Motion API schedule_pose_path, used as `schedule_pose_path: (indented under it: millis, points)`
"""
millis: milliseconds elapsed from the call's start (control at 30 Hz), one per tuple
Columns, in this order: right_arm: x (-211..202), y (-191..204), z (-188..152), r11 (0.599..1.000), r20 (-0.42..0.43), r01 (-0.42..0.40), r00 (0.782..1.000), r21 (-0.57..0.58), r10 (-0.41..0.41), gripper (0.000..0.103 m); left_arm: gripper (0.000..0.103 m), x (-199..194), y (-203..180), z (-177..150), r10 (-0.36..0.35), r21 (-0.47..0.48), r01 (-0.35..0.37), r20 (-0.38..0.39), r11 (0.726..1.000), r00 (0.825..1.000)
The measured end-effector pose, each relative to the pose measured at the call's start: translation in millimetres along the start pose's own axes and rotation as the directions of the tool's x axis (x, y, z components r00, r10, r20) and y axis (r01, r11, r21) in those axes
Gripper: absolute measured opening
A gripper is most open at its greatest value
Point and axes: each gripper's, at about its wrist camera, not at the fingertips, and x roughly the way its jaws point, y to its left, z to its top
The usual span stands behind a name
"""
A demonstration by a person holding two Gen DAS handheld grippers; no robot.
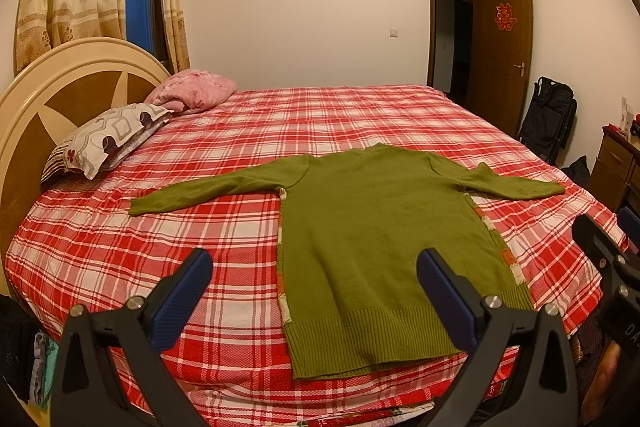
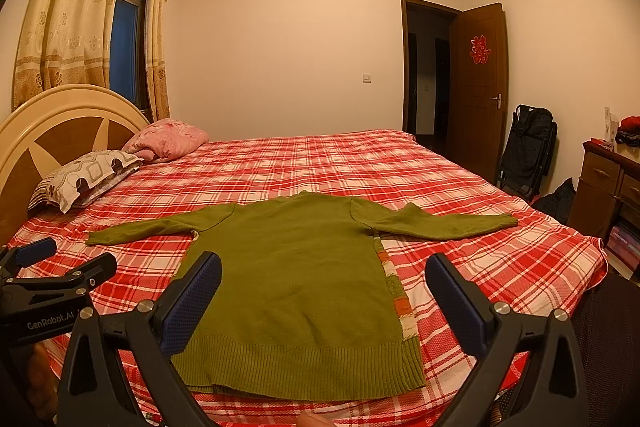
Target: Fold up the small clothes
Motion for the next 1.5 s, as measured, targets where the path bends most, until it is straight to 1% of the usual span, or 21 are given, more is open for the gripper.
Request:
schedule_pose_path:
  millis: [767, 933, 1100, 1233, 1300, 1400, 1500]
  points:
    - [2.2, -0.7, -1.6, 1.0, -0.012, -0.008, 1.0, -0.001, 0.008, 0.102, 0.103, 4.4, 2.4, -2.8, 0.0, -0.009, 0.0, -0.013, 1.0, 1.0]
    - [5.8, -1.1, -1.5, 1.0, -0.022, -0.013, 1.0, -0.002, 0.013, 0.102, 0.103, 8.0, 0.8, -3.7, -0.003, -0.011, 0.002, -0.027, 1.0, 1.0]
    - [18.2, -8.2, -4.5, 0.999, -0.046, -0.044, 0.998, 0.008, 0.044, 0.102, 0.103, 21.5, 5.5, -0.9, -0.017, -0.018, 0.016, -0.053, 1.0, 0.998]
    - [39.5, -27.9, -7.8, 0.995, -0.078, -0.074, 0.994, 0.064, 0.079, 0.102, 0.103, 41.8, 16.9, 1.0, -0.007, -0.029, 0.005, -0.072, 1.0, 0.997]
    - [57.0, -46.1, -10.6, 0.991, -0.107, -0.078, 0.99, 0.113, 0.09, 0.102, 0.103, 56.8, 22.7, 1.8, 0.004, -0.029, -0.006, -0.08, 1.0, 0.997]
    - [80.3, -72.0, -16.6, 0.985, -0.141, -0.045, 0.988, 0.168, 0.07, 0.102, 0.103, 82.6, 30.6, 3.5, 0.023, -0.024, -0.025, -0.101, 0.999, 0.995]
    - [109.2, -104.9, -23.3, 0.977, -0.19, 0.017, 0.981, 0.213, 0.024, 0.102, 0.103, 115.7, 37.8, 8.2, 0.047, -0.01, -0.049, -0.139, 0.999, 0.989]
